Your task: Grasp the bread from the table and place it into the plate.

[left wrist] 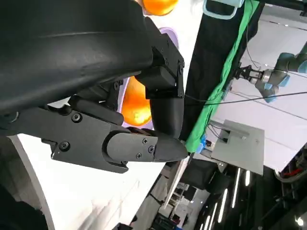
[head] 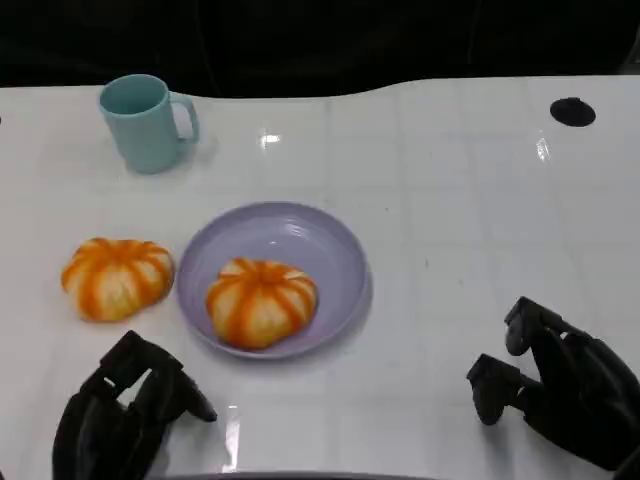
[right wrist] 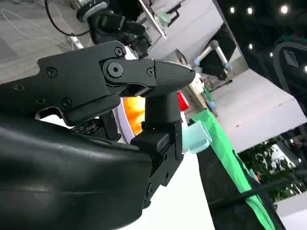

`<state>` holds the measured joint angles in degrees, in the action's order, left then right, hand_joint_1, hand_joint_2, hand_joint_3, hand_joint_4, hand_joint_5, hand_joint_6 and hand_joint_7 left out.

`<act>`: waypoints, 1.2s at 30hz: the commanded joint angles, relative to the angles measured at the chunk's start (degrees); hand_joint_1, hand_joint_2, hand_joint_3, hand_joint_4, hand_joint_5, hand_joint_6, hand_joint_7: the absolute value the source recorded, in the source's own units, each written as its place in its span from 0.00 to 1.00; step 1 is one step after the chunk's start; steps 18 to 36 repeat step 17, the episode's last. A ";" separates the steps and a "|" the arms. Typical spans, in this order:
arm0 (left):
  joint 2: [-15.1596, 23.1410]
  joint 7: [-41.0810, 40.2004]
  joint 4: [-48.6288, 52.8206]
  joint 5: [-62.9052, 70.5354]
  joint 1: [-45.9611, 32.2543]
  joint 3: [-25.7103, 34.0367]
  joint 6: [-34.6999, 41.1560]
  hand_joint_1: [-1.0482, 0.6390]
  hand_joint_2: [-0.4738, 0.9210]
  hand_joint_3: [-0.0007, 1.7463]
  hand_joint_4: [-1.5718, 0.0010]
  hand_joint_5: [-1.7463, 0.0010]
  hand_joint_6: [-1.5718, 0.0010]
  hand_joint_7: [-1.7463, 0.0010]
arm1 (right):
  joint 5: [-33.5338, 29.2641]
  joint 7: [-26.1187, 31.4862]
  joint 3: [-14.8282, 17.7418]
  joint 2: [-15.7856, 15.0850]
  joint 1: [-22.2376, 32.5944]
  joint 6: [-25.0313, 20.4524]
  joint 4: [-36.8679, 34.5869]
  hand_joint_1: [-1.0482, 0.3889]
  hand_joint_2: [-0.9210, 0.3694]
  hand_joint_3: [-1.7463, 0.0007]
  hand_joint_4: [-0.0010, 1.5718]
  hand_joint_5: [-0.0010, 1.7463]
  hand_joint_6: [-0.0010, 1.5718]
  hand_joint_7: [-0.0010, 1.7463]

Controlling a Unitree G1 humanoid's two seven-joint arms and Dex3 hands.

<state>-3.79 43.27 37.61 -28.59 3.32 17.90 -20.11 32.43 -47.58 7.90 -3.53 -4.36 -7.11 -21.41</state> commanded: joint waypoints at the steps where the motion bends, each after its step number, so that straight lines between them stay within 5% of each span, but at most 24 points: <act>1: 1.09 0.23 0.62 -0.02 0.53 0.29 -0.63 0.27 1.00 0.14 0.58 0.00 0.68 0.10 | 0.61 -0.99 1.09 -0.12 -0.11 -0.31 -1.16 0.40 0.00 0.78 0.50 1.00 0.34 1.00; 36: 1.70 0.28 2.69 -0.13 1.41 1.08 -1.05 0.28 1.00 0.14 0.59 0.00 0.68 0.10 | -1.64 0.47 1.25 1.23 -0.67 2.09 -2.67 0.41 0.00 0.75 0.49 1.00 0.35 1.00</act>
